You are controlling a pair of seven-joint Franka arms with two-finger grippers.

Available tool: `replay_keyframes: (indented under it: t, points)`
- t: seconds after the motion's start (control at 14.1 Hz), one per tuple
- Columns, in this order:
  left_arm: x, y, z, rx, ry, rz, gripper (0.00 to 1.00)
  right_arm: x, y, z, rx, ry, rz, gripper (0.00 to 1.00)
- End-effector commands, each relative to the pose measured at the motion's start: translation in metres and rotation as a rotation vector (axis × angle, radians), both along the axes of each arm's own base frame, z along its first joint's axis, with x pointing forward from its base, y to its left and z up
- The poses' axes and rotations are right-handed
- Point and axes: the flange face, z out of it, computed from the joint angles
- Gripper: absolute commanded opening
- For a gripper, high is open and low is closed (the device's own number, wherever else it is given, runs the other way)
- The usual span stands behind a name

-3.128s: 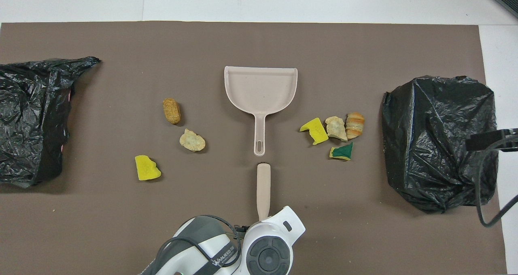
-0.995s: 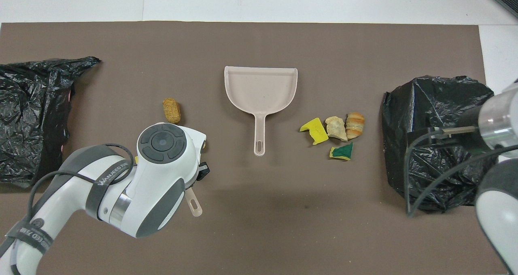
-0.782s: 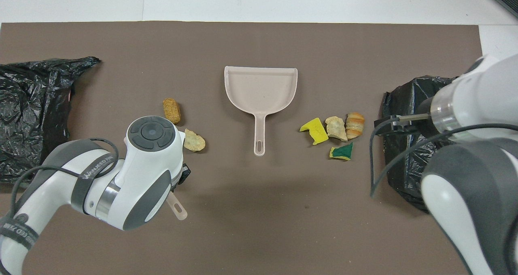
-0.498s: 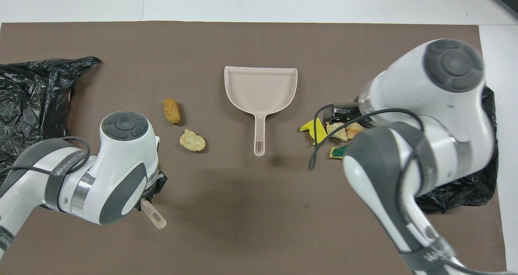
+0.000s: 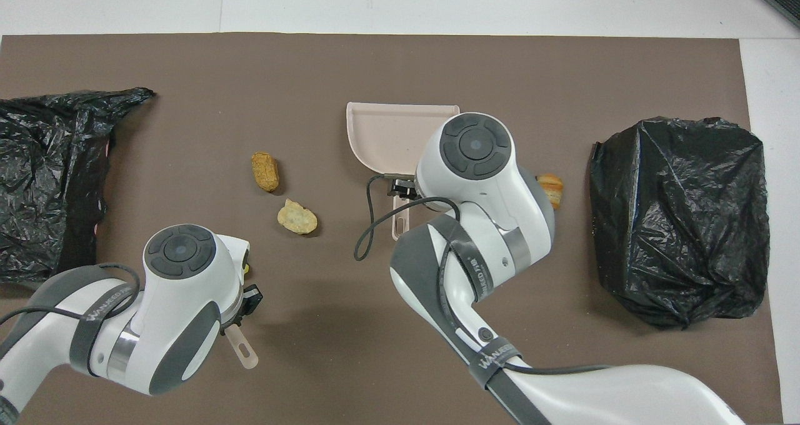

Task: Sweep and dump trash in bin
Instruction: 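Grasp the dustpan handle with the right gripper while the left gripper positions the brush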

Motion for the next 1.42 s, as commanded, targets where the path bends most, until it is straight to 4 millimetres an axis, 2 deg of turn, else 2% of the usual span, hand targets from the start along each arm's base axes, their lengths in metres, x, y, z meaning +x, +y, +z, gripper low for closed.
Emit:
replay_keyframes:
  t: [0.0, 0.21, 0.5, 0.78, 0.85, 0.92, 1.0, 1.07, 1.14, 1.35]
  points:
    - [0.002, -0.003, 0.000, -0.099, -0.007, -0.096, 0.00, 0.003, 0.021, -0.016, 0.031, -0.021, 0.004, 1.00]
    - [0.015, -0.004, -0.003, -0.197, -0.047, -0.186, 0.00, 0.002, 0.022, -0.023, 0.035, -0.024, 0.104, 1.00]
    - [0.048, -0.020, 0.011, -0.253, -0.091, -0.210, 0.00, 0.003, 0.022, -0.037, 0.034, -0.027, 0.131, 1.00]
    - [0.068, -0.007, 0.032, -0.261, -0.057, -0.229, 0.00, -0.003, 0.020, -0.049, 0.031, -0.003, 0.111, 1.00]
    - [0.075, 0.001, 0.039, -0.272, -0.052, -0.253, 0.00, -0.004, 0.022, -0.051, 0.030, -0.003, 0.112, 0.89]
    - [0.079, 0.011, 0.040, -0.283, -0.048, -0.278, 0.00, -0.004, 0.021, -0.050, 0.026, 0.003, 0.112, 0.62]
    - [0.082, 0.017, 0.038, -0.292, -0.040, -0.309, 0.00, -0.003, 0.021, -0.047, 0.027, 0.002, 0.112, 0.29]
    - [0.086, 0.030, 0.037, -0.305, -0.039, -0.336, 0.00, -0.003, 0.021, -0.046, 0.028, 0.000, 0.111, 0.06]
    - [0.091, 0.042, 0.035, -0.318, -0.043, -0.362, 0.00, -0.003, 0.023, -0.043, 0.030, 0.000, 0.104, 0.00]
    - [0.098, 0.052, 0.034, -0.329, -0.089, -0.396, 0.00, -0.004, 0.025, -0.045, 0.026, -0.014, 0.120, 0.00]
